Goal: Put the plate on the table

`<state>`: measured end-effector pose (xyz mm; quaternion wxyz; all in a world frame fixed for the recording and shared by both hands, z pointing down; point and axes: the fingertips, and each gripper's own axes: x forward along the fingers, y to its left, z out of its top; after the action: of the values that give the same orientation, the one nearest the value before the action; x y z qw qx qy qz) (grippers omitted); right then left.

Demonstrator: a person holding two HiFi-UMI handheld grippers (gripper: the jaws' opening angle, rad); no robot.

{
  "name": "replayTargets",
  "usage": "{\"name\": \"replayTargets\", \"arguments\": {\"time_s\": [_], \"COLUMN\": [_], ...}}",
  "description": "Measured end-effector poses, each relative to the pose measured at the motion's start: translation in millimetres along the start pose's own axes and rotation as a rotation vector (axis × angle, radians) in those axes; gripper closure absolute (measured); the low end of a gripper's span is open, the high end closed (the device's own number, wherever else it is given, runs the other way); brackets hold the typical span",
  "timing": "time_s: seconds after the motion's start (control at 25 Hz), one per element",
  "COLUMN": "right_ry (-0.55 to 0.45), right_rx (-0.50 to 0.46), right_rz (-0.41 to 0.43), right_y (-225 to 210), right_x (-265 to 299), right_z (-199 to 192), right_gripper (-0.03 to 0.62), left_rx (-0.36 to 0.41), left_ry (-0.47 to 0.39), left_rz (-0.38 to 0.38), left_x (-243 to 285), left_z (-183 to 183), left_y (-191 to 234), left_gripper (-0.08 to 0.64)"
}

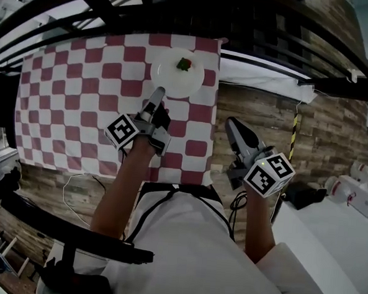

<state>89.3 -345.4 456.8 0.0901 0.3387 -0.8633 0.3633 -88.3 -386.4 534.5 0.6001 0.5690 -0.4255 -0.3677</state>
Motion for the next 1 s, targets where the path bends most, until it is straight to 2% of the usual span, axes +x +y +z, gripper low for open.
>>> {"name": "replayTargets", "arguments": {"time_s": [0.32,0.56,1.0], "right_ry": [0.062,0.078,0.100], "right_rx": [-0.014,-0.022,-0.014], "right_rz": [0.021,0.026,-0.004], "right_y": [-23.0,-34.1,-71.3], "right_x": [12.3,18.0,17.9], "right_z": [-8.9,-10.2,-2.7], "right_gripper": [0.584,0.584,0.584], "left_rx": [-0.019,0.003,-0.035], "left_ry": [-0.048,-0.079,-0.108], "left_rz": [0.002,0.033,0.009], "left_x": [20.2,28.7,67.5], "left_z": [1.4,8.7,8.6], "left_y": [19.6,51.4,77.8], "left_gripper": [0.541,0.541,0.543]}}
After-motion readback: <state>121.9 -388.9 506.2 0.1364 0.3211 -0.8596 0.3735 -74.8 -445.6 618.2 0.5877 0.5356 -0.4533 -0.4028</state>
